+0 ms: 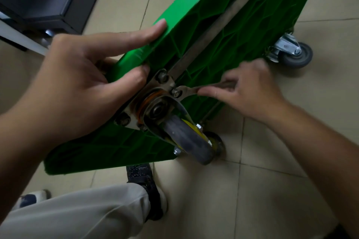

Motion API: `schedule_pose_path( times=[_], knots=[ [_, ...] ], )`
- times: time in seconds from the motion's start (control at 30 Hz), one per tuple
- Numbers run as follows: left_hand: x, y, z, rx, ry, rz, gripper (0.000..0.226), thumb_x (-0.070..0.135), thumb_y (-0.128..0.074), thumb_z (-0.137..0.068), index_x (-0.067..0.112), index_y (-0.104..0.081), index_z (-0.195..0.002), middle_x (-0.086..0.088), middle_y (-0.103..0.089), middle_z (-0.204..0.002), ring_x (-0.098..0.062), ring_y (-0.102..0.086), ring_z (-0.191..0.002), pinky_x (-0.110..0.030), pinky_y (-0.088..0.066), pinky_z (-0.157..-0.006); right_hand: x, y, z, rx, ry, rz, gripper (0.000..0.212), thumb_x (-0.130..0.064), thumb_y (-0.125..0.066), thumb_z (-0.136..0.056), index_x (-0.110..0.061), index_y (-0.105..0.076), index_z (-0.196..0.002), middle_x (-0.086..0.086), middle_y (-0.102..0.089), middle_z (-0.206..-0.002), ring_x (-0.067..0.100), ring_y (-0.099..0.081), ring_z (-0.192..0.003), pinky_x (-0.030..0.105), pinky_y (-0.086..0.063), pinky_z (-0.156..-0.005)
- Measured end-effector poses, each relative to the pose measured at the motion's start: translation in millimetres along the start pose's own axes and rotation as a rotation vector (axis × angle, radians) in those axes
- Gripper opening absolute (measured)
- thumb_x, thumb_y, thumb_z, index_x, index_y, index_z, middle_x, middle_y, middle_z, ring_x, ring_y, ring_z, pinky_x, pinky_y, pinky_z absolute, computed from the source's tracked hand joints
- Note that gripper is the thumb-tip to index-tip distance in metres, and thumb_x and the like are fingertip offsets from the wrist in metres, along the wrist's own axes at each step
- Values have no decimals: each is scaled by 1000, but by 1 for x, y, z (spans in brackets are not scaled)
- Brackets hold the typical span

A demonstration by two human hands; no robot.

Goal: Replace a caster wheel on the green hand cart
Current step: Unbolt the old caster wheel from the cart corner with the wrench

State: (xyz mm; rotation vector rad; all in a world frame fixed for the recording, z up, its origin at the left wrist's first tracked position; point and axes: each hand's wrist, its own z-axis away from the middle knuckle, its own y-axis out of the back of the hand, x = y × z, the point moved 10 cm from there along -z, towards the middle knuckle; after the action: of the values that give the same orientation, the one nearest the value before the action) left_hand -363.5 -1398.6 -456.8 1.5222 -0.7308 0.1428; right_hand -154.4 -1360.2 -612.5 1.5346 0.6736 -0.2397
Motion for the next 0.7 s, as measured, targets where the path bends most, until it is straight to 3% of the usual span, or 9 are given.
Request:
schedule_pose_path(
  times=[0.07,0.13,0.27,0.3,0.4,0.47,0.57,0.63,0.7],
  knots=[
    [7,2,-2,5,-31,40,46,47,-71,-96,43,-60,-141,21,-71,-127,-4,-74,-103,-48,-64,-80,-23,49,-12,72,119,261,86,-100,-29,-72,-22,-64,-65,-4,-48,-61,24,-49,-76,40,-36,-87],
    [17,2,-2,23,-56,30,47,33,-69,-99,47,-58,-142,32,-67,-126,6,-71,-98,-27,-63,-78,-57,85,-18,160,276,517,88,-95,-37,-77,-12,-68,-74,10,-56,-68,32,-53,-84,46,-37,-92],
    [24,3,-3,63,-48,50,51,21,-69,-96,49,-61,-138,44,-63,-117,15,-61,-85,-15,-58,-77,-125,110,-15,223,484,794,71,-71,-64,-80,0,-64,-81,17,-57,-75,38,-52,-97,43,-29,-68],
    [24,3,-2,61,-50,57,50,18,-70,-96,45,-63,-137,44,-63,-117,16,-61,-89,-12,-56,-80,-132,111,-14,213,496,815,69,-70,-64,-81,-1,-64,-83,17,-57,-77,38,-50,-102,45,-31,-71],
    [28,3,-3,54,-36,61,51,7,-72,-95,31,-63,-139,30,-64,-124,22,-59,-102,-3,-47,-87,-121,106,-11,203,499,812,80,-76,-53,-85,3,-67,-97,19,-67,-89,39,-49,-107,49,-33,-103],
    [30,2,-2,42,-26,47,52,5,-72,-94,28,-64,-139,25,-65,-120,28,-56,-89,1,-45,-78,-99,105,-8,212,459,759,86,-83,-44,-87,0,-69,-93,15,-69,-85,36,-52,-98,47,-29,-108],
    [31,2,-3,23,-20,30,50,8,-73,-94,29,-64,-139,29,-62,-109,31,-52,-72,2,-43,-67,-60,109,10,353,449,456,75,-80,-53,-87,-9,-61,-67,7,-62,-67,31,-54,-81,44,-33,-94],
    [33,6,-5,21,-22,52,49,17,-72,-93,32,-62,-139,23,-65,-124,20,-63,-95,-12,-56,-83,-27,105,23,423,338,171,69,-76,-61,-86,-14,-52,-58,-1,-53,-60,24,-50,-71,39,-33,-85],
    [35,6,-6,16,-14,69,50,22,-66,-90,35,-62,-138,20,-63,-134,4,-67,-112,-31,-58,-96,3,83,37,464,141,-204,65,-71,-64,-86,-14,-53,-56,-9,-46,-56,14,-45,-61,30,-35,-74]
  ],
)
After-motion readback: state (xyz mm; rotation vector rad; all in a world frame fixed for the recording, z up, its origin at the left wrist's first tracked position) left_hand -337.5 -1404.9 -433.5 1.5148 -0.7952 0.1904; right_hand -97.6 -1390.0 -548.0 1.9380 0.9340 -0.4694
